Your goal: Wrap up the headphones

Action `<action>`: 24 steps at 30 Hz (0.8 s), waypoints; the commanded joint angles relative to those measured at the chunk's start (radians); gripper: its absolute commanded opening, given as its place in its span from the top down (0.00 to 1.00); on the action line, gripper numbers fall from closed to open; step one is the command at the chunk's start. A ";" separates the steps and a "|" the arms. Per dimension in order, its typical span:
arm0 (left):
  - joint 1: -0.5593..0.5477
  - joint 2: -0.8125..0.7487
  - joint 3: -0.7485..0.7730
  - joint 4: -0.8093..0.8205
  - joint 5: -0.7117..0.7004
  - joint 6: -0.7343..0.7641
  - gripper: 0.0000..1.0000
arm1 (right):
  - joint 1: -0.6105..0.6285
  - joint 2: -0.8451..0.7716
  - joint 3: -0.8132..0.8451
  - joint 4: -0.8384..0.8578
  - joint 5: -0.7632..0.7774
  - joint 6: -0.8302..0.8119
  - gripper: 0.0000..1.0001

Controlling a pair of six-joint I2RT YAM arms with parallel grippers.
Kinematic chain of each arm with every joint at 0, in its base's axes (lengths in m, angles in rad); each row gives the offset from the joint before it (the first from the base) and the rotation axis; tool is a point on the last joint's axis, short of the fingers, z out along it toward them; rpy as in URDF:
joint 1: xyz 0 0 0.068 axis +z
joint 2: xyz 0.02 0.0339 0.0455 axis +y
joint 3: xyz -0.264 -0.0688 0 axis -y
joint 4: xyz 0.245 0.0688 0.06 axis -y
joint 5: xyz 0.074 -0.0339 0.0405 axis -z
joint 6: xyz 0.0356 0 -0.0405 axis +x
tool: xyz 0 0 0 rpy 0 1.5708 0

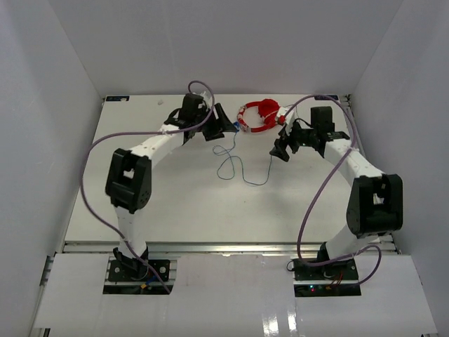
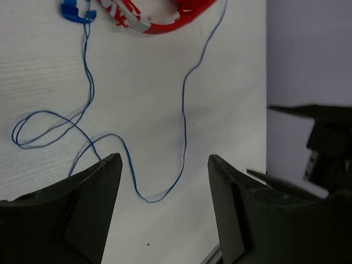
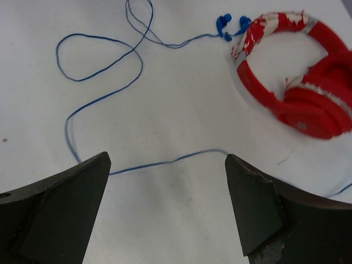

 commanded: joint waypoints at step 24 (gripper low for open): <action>-0.076 0.773 0.955 -0.066 -0.365 0.204 0.25 | -0.251 -0.660 -0.465 0.024 -0.241 0.299 0.04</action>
